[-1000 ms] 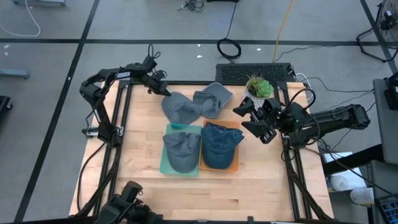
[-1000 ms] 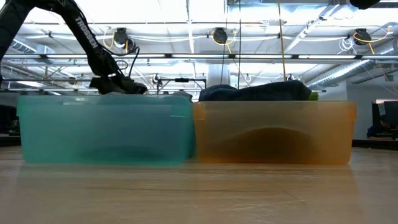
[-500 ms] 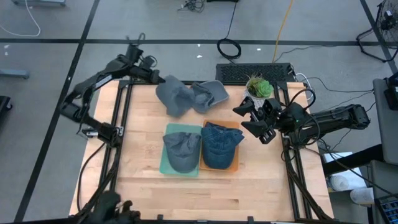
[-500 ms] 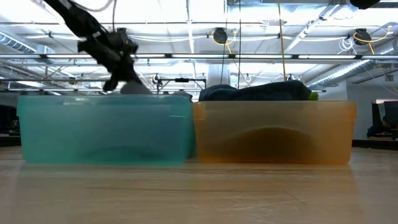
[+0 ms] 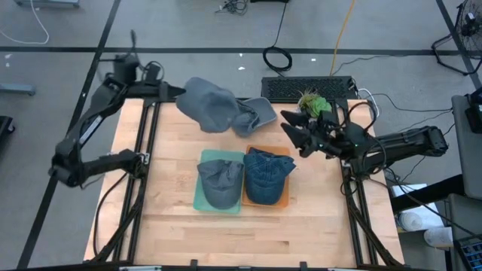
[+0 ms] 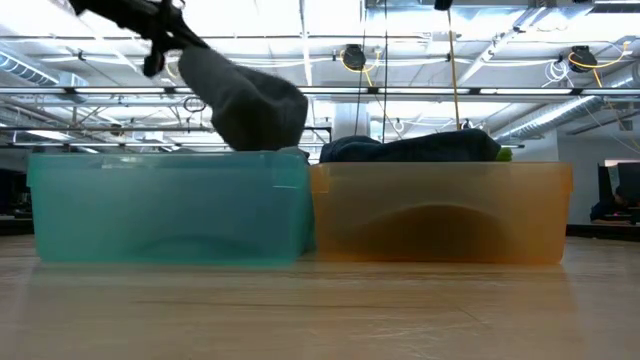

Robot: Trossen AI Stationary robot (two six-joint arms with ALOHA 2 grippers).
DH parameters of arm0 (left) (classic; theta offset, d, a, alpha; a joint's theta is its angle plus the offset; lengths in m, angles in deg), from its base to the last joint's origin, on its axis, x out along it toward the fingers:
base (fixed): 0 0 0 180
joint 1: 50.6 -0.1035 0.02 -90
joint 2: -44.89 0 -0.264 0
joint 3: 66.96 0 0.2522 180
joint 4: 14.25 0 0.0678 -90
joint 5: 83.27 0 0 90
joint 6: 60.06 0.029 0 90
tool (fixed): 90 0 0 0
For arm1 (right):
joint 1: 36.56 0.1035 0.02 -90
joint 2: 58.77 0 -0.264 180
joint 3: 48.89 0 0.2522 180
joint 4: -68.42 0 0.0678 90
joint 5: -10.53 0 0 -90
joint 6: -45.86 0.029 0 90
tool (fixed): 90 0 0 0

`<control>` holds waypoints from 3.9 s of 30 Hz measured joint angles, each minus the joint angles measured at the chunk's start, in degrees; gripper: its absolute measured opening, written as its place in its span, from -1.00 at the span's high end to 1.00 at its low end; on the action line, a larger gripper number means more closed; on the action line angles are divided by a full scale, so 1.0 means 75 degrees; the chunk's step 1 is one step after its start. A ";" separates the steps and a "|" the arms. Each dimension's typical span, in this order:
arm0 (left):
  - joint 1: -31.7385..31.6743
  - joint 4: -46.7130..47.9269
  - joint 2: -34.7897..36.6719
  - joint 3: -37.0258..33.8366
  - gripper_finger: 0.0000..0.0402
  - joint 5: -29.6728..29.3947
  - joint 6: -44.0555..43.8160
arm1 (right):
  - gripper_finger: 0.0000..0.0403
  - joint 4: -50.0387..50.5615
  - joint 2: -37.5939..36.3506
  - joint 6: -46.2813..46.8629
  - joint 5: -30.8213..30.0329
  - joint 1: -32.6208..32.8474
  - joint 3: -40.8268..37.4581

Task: Pick & Place hat
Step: Put the left gray cap into the blue bin

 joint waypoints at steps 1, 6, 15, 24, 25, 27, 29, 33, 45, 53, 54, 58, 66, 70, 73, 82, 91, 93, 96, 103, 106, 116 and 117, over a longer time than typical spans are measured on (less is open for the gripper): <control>-0.0002 0.0000 0.0196 0.0000 0.95 -0.0017 -0.0106 | -0.44 0.0301 -0.0001 -0.0020 -0.0029 0.0000 0.0165; 0.0189 -0.0419 0.0988 -0.0006 0.95 -0.0290 -0.0659 | -0.44 0.2150 0.0004 -0.0271 -0.0417 0.0000 0.1100; 0.1108 -0.3696 0.1627 -0.0006 0.95 -0.1424 -0.2335 | -0.39 0.2280 0.0540 0.0160 -0.0391 0.0000 0.1485; 0.2237 -0.6255 0.1514 -0.0006 0.95 -0.3216 -0.2811 | -0.38 0.0015 0.1583 0.0423 0.0037 0.0066 0.1491; 0.2379 -0.6379 0.1477 -0.0006 0.95 -0.3396 -0.2773 | -0.38 -0.0157 0.1689 0.0223 0.0023 0.0093 0.1493; 0.2698 -0.6609 0.1410 -0.0006 0.95 -0.3690 -0.2594 | -0.38 -0.0223 0.1927 -0.0220 -0.0004 0.0138 0.1674; 0.3061 -0.6814 0.1307 -0.0006 0.95 -0.3982 -0.2345 | -0.38 -0.0136 0.2113 -0.0624 0.0006 0.0202 0.1938; 0.3927 -0.7279 0.1075 -0.0006 0.95 -0.4757 -0.1701 | -0.38 0.0078 0.2480 -0.1429 0.0026 0.0259 0.2698; 0.6686 -0.9250 0.0173 -0.0003 0.95 -0.6426 0.0358 | -0.39 0.1219 0.2667 -0.1784 0.0021 -0.0026 0.3893; 0.8008 -1.0317 -0.0839 0.0435 0.95 -0.6793 0.1554 | -0.39 0.1251 0.2672 -0.1394 0.0396 -0.0106 0.3947; 0.8125 -1.0284 -0.0988 0.0601 0.95 -0.6790 0.1680 | -0.39 0.1215 0.2664 -0.1383 0.0428 -0.0114 0.3947; 0.8557 -1.0161 -0.1630 0.1364 0.95 -0.6699 0.2106 | -0.39 0.0945 0.2667 -0.1527 0.0447 -0.0104 0.3947; 0.9023 -0.9375 -0.2624 0.2561 0.95 -0.6586 0.2426 | -0.39 0.0165 0.2667 -0.2116 0.1074 0.0055 0.3941; 0.9084 -0.9394 -0.2944 0.2727 0.95 -0.6619 0.2428 | -0.38 -0.0355 0.2652 -0.2830 0.1425 0.0240 0.3939; 0.9084 -0.9406 -0.3075 0.2728 0.95 -0.6717 0.2287 | -0.36 -0.0547 0.2659 -0.3495 0.1453 0.0407 0.3939; 0.9090 -0.9390 -0.3106 0.2728 0.95 -0.6979 0.2161 | 0.19 -0.0541 0.2662 -0.3994 0.1614 0.0545 0.3939; 0.9079 -0.9260 -0.3091 0.2738 0.93 -0.6998 0.1890 | 0.94 -0.0517 0.2659 -0.3972 0.1641 0.0548 0.3939; 0.9079 -0.9137 -0.3087 0.2739 0.82 -0.7010 0.1891 | 0.97 -0.0507 0.2659 -0.3886 0.1666 0.0548 0.3939; 0.9060 -0.8896 -0.3052 0.2739 0.59 -0.7013 0.2086 | 0.98 -0.0421 0.2585 -0.3821 0.1677 0.0557 0.3936; 0.8840 -0.7187 -0.2338 0.2725 0.09 -0.7224 0.2334 | 0.99 0.1174 0.1680 -0.3657 0.1660 0.0556 0.3930; 0.8687 -0.6477 -0.1971 0.2734 -0.09 -0.7243 0.2308 | 0.99 0.2456 0.1159 -0.2983 0.1757 0.0495 0.3930; 0.8067 -0.4203 -0.0998 0.2734 -0.28 -0.6680 0.1386 | 1.00 0.5363 0.0499 -0.0721 0.3141 0.0074 0.3930; 0.8005 -0.4006 -0.0962 0.2731 -0.27 -0.6582 0.1298 | 1.00 0.5472 0.0550 -0.0554 0.3381 0.0055 0.3930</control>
